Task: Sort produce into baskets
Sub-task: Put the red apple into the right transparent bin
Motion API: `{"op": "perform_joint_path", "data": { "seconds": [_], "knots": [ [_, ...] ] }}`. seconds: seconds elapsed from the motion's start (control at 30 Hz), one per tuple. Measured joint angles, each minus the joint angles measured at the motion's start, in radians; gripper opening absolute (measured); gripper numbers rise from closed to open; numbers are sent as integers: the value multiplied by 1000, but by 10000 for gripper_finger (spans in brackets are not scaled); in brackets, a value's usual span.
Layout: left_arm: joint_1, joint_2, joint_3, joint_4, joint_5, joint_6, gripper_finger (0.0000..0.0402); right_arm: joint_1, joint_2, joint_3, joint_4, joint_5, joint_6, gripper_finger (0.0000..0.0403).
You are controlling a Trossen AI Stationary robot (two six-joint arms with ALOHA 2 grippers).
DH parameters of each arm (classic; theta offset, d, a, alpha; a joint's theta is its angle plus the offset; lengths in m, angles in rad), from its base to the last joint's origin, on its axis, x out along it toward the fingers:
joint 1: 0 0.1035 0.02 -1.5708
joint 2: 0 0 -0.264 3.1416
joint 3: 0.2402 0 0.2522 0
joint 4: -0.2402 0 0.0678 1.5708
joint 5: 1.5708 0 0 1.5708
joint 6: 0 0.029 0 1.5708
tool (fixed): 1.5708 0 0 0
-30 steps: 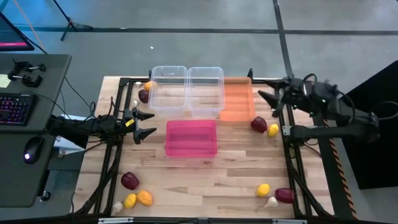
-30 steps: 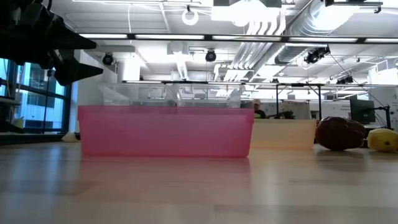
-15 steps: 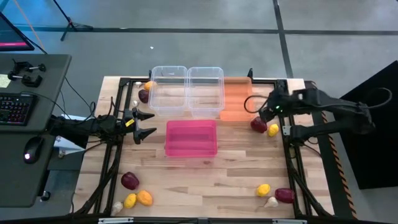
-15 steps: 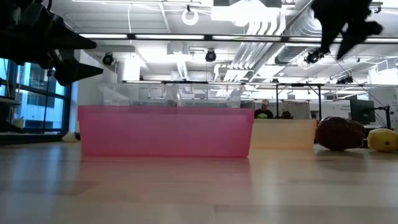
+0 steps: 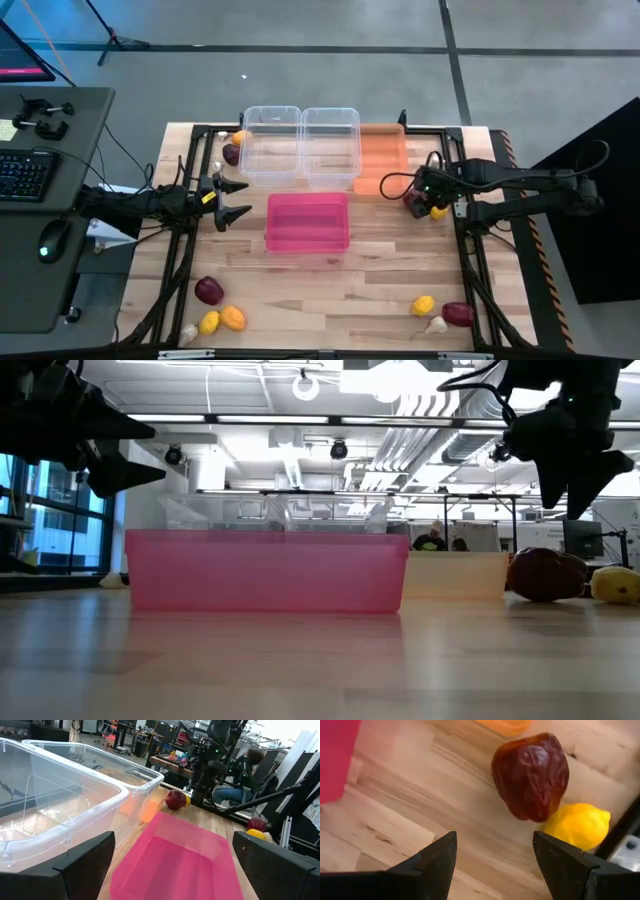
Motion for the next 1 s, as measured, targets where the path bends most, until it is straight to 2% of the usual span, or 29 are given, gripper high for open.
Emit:
{"op": "perform_joint_path", "data": {
  "seconds": [0.13,0.3,0.47,0.67,0.77,1.0],
  "knots": [
    [0,0,0,0,0,0,390,-1,0,14,9,14,-49,267],
    [0,0,0,0,0,0,390,-14,6,14,6,-8,-82,324],
    [0,0,0,0,0,0,390,-42,36,14,9,105,-142,392],
    [0,0,0,0,0,0,390,-59,46,14,17,125,-135,372],
    [0,0,0,0,0,0,390,-64,56,14,28,168,-203,369],
    [0,0,0,0,0,0,390,-149,158,14,31,157,-288,368]
  ]
}}
